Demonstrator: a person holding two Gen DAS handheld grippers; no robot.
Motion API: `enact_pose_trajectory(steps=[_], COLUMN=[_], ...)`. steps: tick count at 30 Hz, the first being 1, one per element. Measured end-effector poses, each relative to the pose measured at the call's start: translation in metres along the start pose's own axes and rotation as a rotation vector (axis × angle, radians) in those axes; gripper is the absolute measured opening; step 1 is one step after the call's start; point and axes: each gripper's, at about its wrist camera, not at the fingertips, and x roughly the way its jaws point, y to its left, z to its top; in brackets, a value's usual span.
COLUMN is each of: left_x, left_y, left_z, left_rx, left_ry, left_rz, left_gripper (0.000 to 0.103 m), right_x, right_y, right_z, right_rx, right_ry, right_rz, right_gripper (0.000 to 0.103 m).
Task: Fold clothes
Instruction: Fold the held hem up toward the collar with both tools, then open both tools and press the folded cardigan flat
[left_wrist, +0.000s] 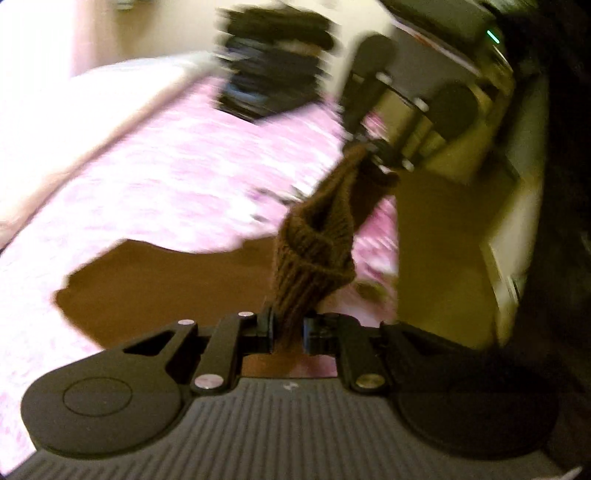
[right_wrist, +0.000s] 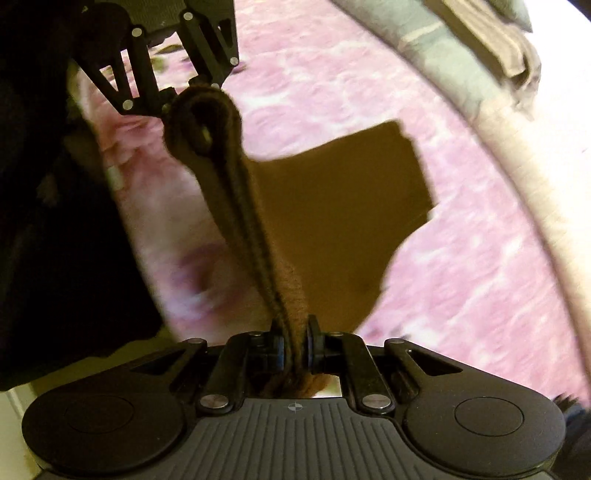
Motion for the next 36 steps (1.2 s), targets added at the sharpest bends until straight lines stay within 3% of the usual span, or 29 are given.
enact_pose_trajectory(steps=[5,12,18,23,25,26,27,29,33,36], left_x=[0.007,0.055,0.094,0.116,0.116,0.115,0.113,0.105,0.094,0.097], left_y=[0.091,0.193,0.258,0.279,0.282,0.282,0.281,0.277,0.269,0.267], left_z=[0.007,-0.008,-0.037,-0.059,-0.063,-0.065,-0.066,-0.065,-0.059,-0.053], left_rx=[-0.239,-0.582,-0.810,-0.939,-0.963,-0.970,-0.968,-0.951,-0.932,-0.918], left_ry=[-0.085,-0.020,0.022,0.047,0.044,0.041,0.044,0.051,0.055,0.059], left_rz=[0.058,0.115,0.173,0.244,0.261,0.269,0.272,0.283,0.282,0.261], left_gripper=[0.010,0.011,0.013,0.026,0.031,0.031,0.032,0.032,0.032,0.032], right_x=[0.022,0.109,0.173,0.210,0.225,0.221,0.216,0.201,0.172,0.157], right_y=[-0.074,-0.160,-0.206,-0.230,-0.240,-0.245,-0.251,-0.264,-0.272,-0.261], right_z=[0.059,0.116,0.134,0.129,0.126,0.123,0.119,0.105,0.067,0.035], right_rx=[-0.030,-0.111,-0.128,-0.014,0.033,0.092,0.156,0.319,0.608,0.808], right_ry=[-0.020,0.026,0.046,0.027,0.019,-0.024,-0.071,-0.143,-0.205,-0.263], right_rz=[-0.086,-0.042,0.039,0.068,0.079,0.057,0.031,0.040,0.061,0.147], right_gripper=[0.009,0.009,0.009,0.010,0.045,0.078,0.085,0.085,0.085,0.085])
